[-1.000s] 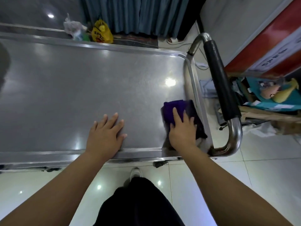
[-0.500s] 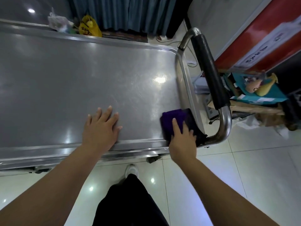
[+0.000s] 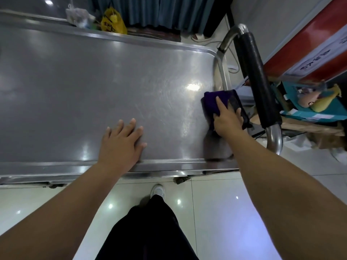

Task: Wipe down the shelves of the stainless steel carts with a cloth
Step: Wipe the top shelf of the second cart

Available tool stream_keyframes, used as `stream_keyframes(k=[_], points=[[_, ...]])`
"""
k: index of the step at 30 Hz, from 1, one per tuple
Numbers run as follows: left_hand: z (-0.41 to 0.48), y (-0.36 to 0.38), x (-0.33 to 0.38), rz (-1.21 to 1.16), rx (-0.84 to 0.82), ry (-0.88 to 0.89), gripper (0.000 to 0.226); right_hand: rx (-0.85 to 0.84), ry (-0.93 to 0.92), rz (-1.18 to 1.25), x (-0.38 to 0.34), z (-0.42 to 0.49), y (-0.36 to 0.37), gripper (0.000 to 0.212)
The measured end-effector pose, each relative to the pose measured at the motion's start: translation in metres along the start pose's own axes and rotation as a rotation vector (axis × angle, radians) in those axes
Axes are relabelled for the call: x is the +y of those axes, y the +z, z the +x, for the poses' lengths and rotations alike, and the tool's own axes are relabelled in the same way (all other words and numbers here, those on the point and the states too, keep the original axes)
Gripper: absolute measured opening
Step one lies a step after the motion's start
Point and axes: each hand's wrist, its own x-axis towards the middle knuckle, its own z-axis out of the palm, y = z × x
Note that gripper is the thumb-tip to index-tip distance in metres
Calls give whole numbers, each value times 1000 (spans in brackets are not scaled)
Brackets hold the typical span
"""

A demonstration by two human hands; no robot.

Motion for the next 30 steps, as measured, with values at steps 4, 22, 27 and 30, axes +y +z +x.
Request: stream_keyframes(k=[4,22,27,30], points=[[1,0,0,9,-8,2,49,-46,-250,-45,-9,-24,9,55],[-89,-18,-17,-56,20,85,26,-53,-186,-60,-46,-211,64,64],[-152,-17,-45,-157,124,-2,22,-57,-513,6,-73,-242,81,64],[-193,-13,-63,-225,96,-133,24,-142,-572,71,-71,-255,83,57]])
